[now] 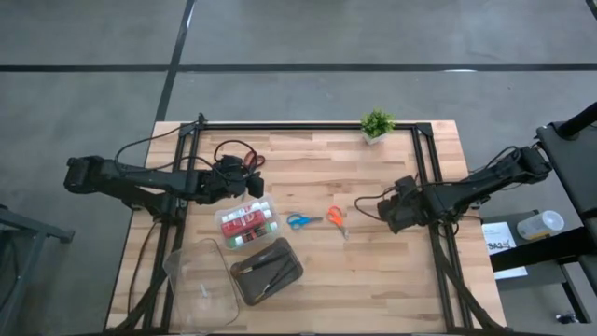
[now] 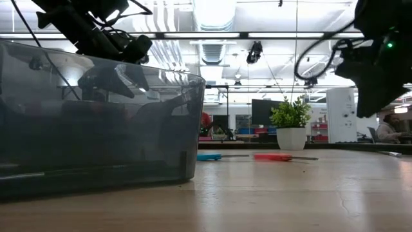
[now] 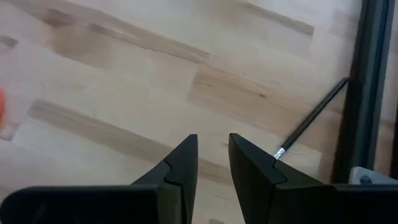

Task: Pick & Place Paint Supplies
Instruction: Put the silver paint brush into the black transparent bin

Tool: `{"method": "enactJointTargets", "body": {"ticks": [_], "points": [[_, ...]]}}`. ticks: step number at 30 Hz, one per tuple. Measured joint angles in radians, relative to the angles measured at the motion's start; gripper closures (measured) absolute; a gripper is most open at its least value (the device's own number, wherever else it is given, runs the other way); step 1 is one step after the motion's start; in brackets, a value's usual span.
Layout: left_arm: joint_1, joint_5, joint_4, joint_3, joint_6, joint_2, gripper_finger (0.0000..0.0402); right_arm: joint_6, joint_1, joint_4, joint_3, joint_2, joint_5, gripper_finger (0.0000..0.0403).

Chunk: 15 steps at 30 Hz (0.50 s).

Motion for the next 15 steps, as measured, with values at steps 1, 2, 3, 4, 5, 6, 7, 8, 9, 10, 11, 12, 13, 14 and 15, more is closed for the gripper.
{"method": "enactJointTargets", "body": {"ticks": [1,2,3,4,5,6,7,8,9,10,11,12,13,14,15], "points": [[0.0,0.0,0.0,0.0,0.0,0.0,0.0169,0.005,-0.002,0.005,-0.001,0.002,0.002,0.0314],[0.0,0.0,0.0,0.0,0.0,0.0,0.0169,0.006,-0.008,0.011,-0.001,0.003,0.002,0.0314],[0.0,0.0,0.0,0.0,0.0,0.0,0.0169,0.009,-0.015,0.011,0.001,0.009,0.002,0.0314],[0.0,0.0,0.0,0.0,0.0,0.0,0.0169,0.016,-0.024,0.01,0.001,0.015,0.002,0.0314],[0.0,0.0,0.0,0.0,0.0,0.0,0.0169,0.024,-0.032,0.011,0.001,0.017,0.002,0.0314],[0.0,0.0,0.0,0.0,0.0,0.0,0.0169,0.03,-0.043,0.011,0.001,0.018,0.003,0.0314],[0.0,0.0,0.0,0.0,0.0,0.0,0.0169,0.033,-0.053,0.01,0.001,0.021,0.004,0.0314],[0.0,0.0,0.0,0.0,0.0,0.0,0.0169,0.038,-0.063,0.011,0.001,0.022,0.005,0.0314],[0.0,0.0,0.0,0.0,0.0,0.0,0.0169,0.042,-0.074,0.013,0.001,0.023,0.004,0.0314],[0.0,0.0,0.0,0.0,0.0,0.0,0.0169,0.048,-0.084,0.017,0.001,0.023,0.004,0.0314],[0.0,0.0,0.0,0.0,0.0,0.0,0.0169,0.061,-0.094,0.02,0.002,0.023,0.004,0.0314],[0.0,0.0,0.0,0.0,0.0,0.0,0.0169,0.088,-0.101,0.024,0.004,0.022,-0.007,0.0314],[0.0,0.0,0.0,0.0,0.0,0.0,0.0169,0.117,-0.105,0.027,0.004,0.022,-0.03,0.0314],[0.0,0.0,0.0,0.0,0.0,0.0,0.0169,0.136,-0.106,0.025,0.004,0.022,-0.056,0.0314],[0.0,0.0,0.0,0.0,0.0,0.0,0.0169,0.144,-0.105,0.023,0.004,0.022,-0.076,0.0314]]}}
